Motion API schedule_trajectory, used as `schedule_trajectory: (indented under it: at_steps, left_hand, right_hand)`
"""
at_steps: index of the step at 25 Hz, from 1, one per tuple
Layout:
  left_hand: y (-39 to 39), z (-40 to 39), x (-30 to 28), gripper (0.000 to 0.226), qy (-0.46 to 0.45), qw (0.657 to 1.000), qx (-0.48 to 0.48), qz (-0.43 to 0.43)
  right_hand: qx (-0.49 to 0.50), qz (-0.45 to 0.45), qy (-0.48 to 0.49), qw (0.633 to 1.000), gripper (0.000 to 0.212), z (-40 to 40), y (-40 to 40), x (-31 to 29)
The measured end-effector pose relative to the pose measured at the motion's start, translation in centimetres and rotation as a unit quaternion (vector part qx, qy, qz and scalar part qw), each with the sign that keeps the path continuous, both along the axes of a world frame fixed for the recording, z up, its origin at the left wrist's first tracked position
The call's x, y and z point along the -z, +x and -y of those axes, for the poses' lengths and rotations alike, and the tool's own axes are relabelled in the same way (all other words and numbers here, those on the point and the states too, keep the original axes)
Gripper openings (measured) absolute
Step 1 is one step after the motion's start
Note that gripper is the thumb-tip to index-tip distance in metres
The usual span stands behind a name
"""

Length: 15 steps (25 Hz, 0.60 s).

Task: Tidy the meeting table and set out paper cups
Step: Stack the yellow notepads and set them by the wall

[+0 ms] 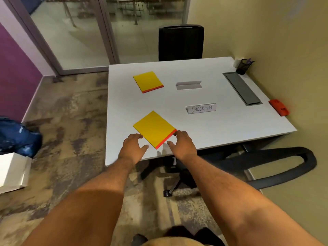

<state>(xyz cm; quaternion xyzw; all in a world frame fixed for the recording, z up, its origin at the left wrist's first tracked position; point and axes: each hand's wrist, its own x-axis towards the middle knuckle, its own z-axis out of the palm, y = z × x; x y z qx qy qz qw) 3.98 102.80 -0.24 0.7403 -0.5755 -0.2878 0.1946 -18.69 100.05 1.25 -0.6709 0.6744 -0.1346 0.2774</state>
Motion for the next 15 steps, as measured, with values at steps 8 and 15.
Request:
schedule_trajectory:
  at_steps: [8, 15]
  left_hand:
    - [7.8, 4.7, 2.6, 0.048, 0.040, 0.997, 0.003, -0.072]
    - [11.3, 13.9, 4.3, 0.052, 0.081, 0.988, 0.015, -0.130]
  right_hand:
    - [0.104, 0.045, 0.065, 0.991, 0.057, 4.0, 7.0, 4.0]
    - [0.239, 0.102, 0.146, 0.955, 0.073, 11.4, 8.5, 9.4]
